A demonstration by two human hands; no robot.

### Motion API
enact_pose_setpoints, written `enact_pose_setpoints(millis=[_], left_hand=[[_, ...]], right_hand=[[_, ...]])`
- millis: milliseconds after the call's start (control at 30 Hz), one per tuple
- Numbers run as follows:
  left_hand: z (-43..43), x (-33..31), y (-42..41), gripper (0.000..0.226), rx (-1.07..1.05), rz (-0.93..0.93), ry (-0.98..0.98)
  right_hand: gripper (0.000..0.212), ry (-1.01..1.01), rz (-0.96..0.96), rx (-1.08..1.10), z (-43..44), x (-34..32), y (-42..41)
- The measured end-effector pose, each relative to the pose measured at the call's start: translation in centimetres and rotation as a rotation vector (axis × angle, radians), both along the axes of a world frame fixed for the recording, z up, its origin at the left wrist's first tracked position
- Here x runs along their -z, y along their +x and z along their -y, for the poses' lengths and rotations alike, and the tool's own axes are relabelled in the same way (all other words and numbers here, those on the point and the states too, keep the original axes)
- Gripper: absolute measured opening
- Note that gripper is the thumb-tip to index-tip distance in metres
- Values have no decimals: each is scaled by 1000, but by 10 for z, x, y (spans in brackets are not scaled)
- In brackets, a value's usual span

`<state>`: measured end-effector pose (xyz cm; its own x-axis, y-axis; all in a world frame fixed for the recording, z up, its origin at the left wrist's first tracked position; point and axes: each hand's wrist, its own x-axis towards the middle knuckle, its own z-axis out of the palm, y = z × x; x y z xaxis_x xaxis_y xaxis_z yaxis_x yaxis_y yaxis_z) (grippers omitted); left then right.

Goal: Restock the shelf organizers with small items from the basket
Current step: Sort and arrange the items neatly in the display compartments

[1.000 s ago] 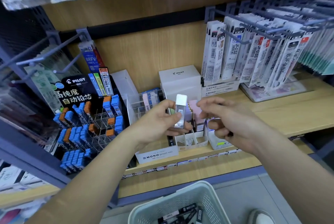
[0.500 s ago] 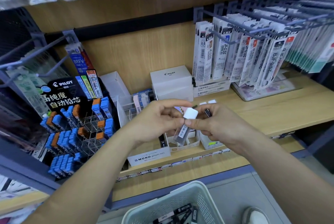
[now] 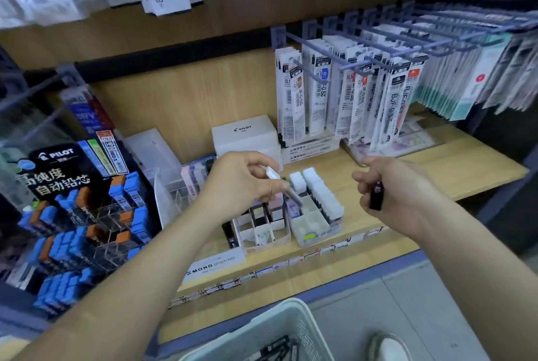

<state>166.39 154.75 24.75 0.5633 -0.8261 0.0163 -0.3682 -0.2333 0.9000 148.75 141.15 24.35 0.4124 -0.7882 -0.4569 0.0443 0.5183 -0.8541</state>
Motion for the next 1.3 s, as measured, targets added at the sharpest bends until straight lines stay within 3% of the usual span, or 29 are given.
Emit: enact_pose_setpoints(millis=[100, 367, 533, 667, 800, 1000, 1133, 1200, 1300], left_hand=[[26, -1, -5, 24, -21, 128, 92], [67, 23, -3, 26, 106, 735, 298], [73, 41, -4, 30, 138, 829, 431], [77, 48, -7, 29, 75, 905, 470], [81, 49, -6, 29, 34, 893, 491], [86, 50, -5, 21, 14, 847, 449], [82, 47, -9, 18, 9, 793, 406], [74, 36, -17, 21, -6, 633, 291], [51, 11, -40, 25, 51, 22, 158]], right_hand=[[48, 43, 37, 31, 5, -1, -8], [52, 73, 188, 29, 13, -3, -28], [46, 94, 208, -75, 9, -4, -34], [35, 45, 65, -127, 4, -4, -30], [25, 38, 1, -158, 6, -2, -25], [22, 122, 116, -137, 6, 0, -25], [20, 72, 117, -166, 5, 0, -26], [23, 44, 118, -188, 4, 0, -23], [22, 27, 182, -187, 0, -3, -18]])
